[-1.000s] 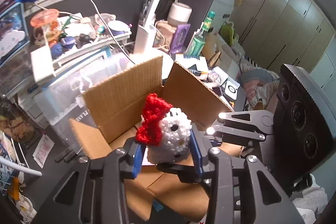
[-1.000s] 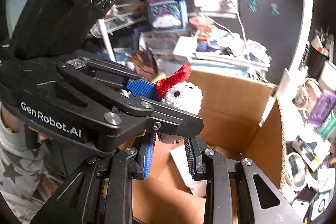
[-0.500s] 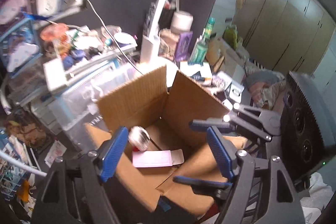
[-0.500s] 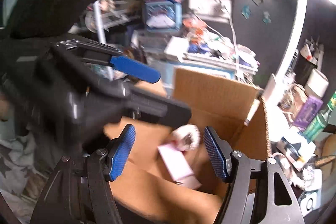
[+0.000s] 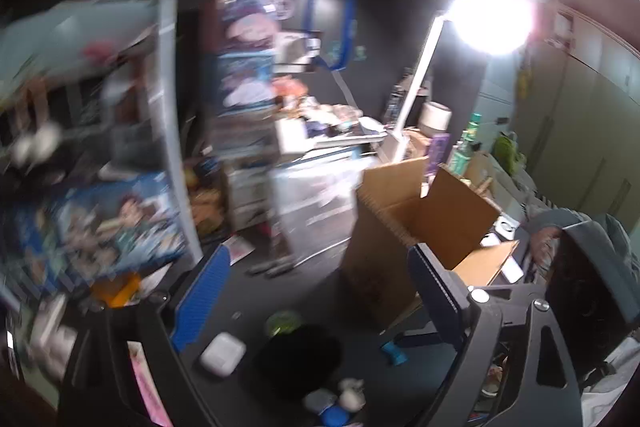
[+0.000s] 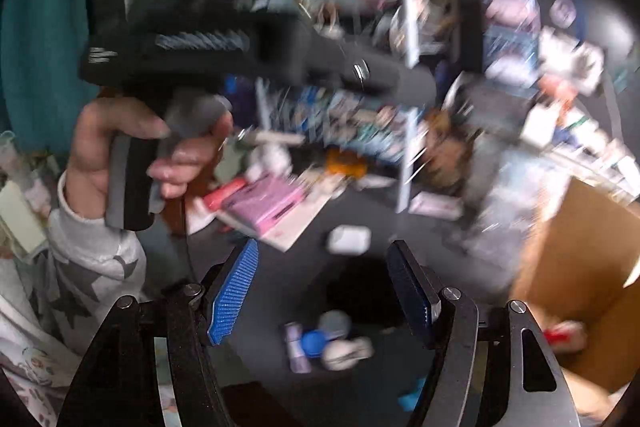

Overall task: Organize objects
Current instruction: 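Move the right tool to the black fluffy pouch and grasp it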

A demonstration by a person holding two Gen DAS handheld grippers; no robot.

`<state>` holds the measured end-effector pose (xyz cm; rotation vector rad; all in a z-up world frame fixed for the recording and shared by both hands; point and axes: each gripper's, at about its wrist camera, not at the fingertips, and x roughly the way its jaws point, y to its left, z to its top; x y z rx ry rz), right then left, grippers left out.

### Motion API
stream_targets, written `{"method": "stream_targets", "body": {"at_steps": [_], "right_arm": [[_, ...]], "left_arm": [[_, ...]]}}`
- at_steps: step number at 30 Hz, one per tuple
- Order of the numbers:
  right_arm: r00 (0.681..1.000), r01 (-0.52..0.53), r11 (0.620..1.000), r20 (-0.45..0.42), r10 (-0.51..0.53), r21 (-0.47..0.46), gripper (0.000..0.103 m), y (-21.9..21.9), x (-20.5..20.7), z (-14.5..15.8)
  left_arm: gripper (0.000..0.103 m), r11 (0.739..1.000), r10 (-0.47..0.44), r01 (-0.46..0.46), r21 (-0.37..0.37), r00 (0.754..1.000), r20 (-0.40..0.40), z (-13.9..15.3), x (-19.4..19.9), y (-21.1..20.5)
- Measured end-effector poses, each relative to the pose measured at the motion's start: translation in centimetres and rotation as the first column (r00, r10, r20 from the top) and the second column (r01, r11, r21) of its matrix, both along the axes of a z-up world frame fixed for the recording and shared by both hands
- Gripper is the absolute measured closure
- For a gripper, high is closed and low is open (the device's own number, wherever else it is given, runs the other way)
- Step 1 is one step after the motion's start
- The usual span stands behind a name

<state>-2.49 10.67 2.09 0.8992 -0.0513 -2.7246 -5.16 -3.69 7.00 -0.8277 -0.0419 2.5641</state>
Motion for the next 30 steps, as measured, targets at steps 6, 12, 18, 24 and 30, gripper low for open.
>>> {"method": "stream_targets", "body": {"at_steps": [6, 12, 18, 24, 30], "right_arm": [[0.982, 0.140, 0.990, 0.129, -0.141, 0.019, 0.013, -1.4, -3.5, -5.8], [0.919, 0.310, 0.944, 0.217, -0.329, 0.117, 0.009, -0.1, -7.0, -10.3], [0.893, 0.335, 0.937, 0.287, -0.348, 0.097, 0.009, 0.9, -9.1, -12.6], [0.893, 0.314, 0.943, 0.301, -0.333, 0.112, 0.013, 0.8, -10.0, -13.2], [0.904, 0.304, 0.948, 0.285, -0.319, 0.098, 0.024, 1.0, -9.5, -13.1]], "left_arm": [[0.014, 0.996, 0.082, -0.083, 0.013, 0.996, 0.048, -4.9, 1.8, -3.9], [0.014, 0.992, 0.114, -0.120, 0.037, 0.984, 0.138, -9.8, 2.3, -5.7], [0.014, 0.989, 0.123, -0.137, 0.059, 0.973, 0.194, -12.5, 2.4, -6.4], [0.014, 0.990, 0.117, -0.132, 0.054, 0.969, 0.217, -13.3, 2.3, -6.4], [0.014, 0.993, 0.089, -0.106, 0.059, 0.966, 0.243, -13.8, 1.7, -5.9]]}}
